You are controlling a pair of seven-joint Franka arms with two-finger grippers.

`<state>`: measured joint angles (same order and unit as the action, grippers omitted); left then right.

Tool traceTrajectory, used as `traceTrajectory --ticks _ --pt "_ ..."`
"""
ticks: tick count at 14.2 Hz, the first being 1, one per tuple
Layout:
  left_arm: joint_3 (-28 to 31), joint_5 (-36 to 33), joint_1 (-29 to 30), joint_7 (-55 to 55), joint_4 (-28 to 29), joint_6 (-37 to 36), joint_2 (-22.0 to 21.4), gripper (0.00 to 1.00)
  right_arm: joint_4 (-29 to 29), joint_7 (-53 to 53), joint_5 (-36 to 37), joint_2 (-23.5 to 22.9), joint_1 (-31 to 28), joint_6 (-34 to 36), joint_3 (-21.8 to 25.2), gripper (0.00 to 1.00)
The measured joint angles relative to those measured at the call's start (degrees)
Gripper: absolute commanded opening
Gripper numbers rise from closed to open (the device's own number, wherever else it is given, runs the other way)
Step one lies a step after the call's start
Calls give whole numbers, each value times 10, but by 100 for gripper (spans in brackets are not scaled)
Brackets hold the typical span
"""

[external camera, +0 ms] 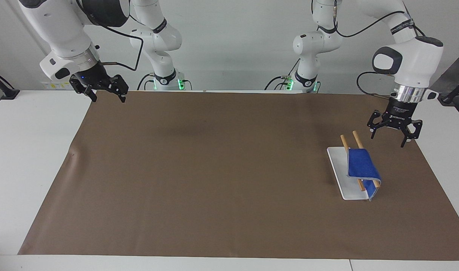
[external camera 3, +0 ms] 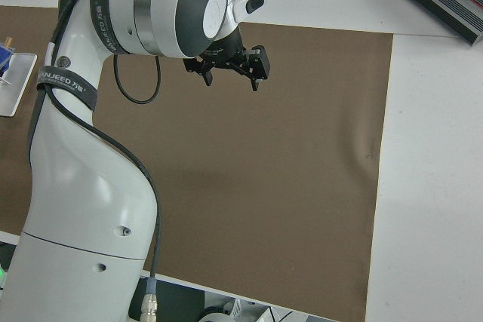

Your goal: Right arm passes towel to left arm to hang

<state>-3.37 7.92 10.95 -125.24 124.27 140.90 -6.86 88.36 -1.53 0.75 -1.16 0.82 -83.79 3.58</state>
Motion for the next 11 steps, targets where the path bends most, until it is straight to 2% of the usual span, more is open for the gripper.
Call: traceTrajectory --ticks 4,7,11 --pt "-9 -57 -22 22 -8 -14 -1 100 0 0 0 0 0 0 0 100" --pt "-13 -66 -53 91 -11 -19 -1 100 0 0 0 0 0 0 0 100" --pt "-13 -67 -67 218 -10 -24 -1 100 0 0 0 0 0 0 0 100"
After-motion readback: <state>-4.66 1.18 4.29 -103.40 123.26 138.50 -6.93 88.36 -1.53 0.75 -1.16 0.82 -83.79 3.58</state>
